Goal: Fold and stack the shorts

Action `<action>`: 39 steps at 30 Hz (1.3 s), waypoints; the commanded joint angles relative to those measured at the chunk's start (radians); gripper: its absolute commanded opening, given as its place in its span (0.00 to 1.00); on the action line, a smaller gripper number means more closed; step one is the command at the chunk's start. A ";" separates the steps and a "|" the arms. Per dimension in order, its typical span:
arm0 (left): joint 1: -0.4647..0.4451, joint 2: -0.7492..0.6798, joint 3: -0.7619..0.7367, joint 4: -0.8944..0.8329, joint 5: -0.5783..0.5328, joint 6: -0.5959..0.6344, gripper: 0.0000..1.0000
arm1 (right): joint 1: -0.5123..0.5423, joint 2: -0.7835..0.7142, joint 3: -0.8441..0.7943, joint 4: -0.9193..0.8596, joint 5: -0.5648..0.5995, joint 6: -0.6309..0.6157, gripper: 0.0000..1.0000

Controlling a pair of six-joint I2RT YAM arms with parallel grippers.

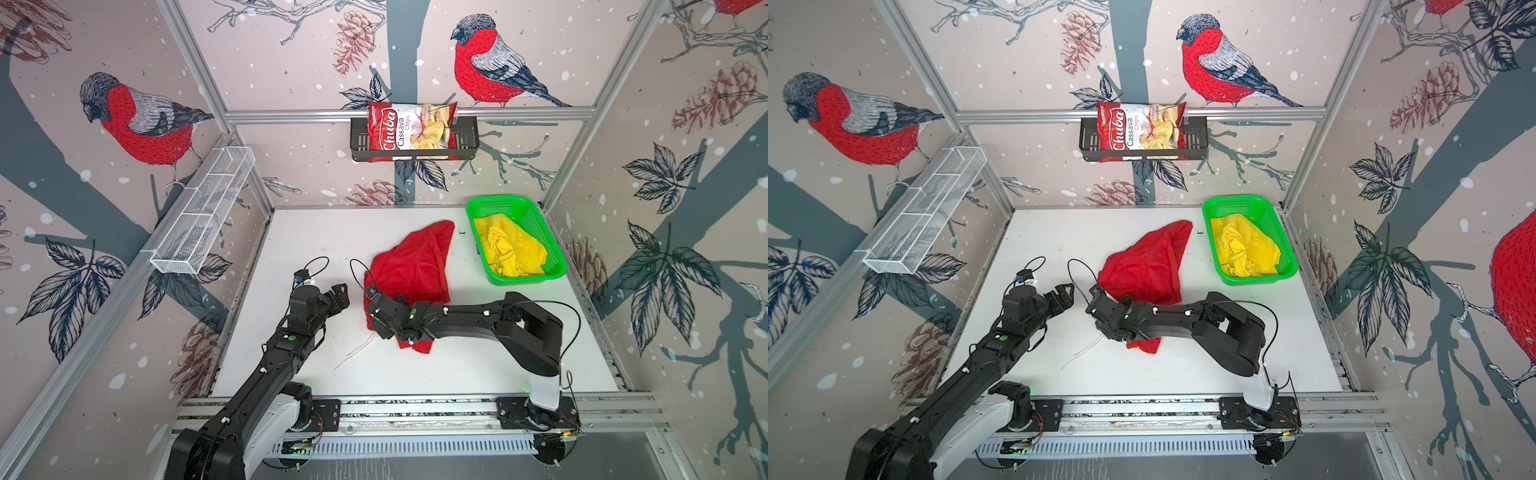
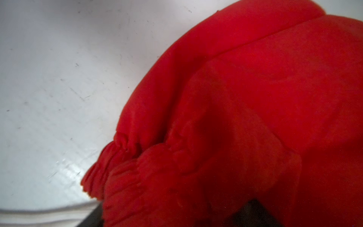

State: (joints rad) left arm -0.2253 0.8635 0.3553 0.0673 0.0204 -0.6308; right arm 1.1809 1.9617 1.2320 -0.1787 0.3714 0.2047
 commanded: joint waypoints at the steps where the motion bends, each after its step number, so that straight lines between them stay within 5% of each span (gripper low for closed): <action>1: 0.002 -0.007 -0.002 0.021 0.001 0.000 0.88 | -0.006 -0.010 0.014 0.077 -0.047 0.005 0.47; 7: 0.003 -0.050 0.034 -0.038 -0.066 -0.004 0.90 | -0.018 -0.170 0.047 0.126 -0.171 0.016 0.13; 17: 0.003 -0.168 0.297 -0.321 -0.328 0.144 0.91 | -0.086 -0.461 0.157 0.286 -0.549 0.076 0.07; 23: 0.003 -0.203 0.373 -0.386 -0.384 0.196 0.90 | -0.329 -0.624 -0.151 0.523 -0.631 0.460 0.09; 25: 0.003 -0.203 0.361 -0.376 -0.377 0.199 0.90 | -0.414 -0.654 -0.281 0.481 -0.580 0.544 0.16; 28: 0.004 -0.180 0.324 -0.358 -0.340 0.196 0.90 | -0.494 -0.680 -0.432 0.332 -0.461 0.567 0.51; 30: 0.003 -0.158 0.295 -0.339 -0.298 0.190 0.90 | -0.509 -0.698 -0.477 0.202 -0.347 0.519 0.66; 34: 0.003 -0.111 0.230 -0.266 -0.137 0.196 0.88 | -0.502 -0.763 -0.476 -0.036 -0.166 0.425 0.74; 39: 0.003 -0.080 0.150 -0.126 0.061 0.191 0.86 | -0.460 -0.855 -0.515 -0.027 -0.242 0.284 0.79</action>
State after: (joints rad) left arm -0.2241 0.7742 0.5293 -0.1867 -0.0704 -0.4446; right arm 0.6994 1.1324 0.7376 -0.1722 0.1364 0.5968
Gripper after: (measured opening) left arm 0.858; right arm 0.784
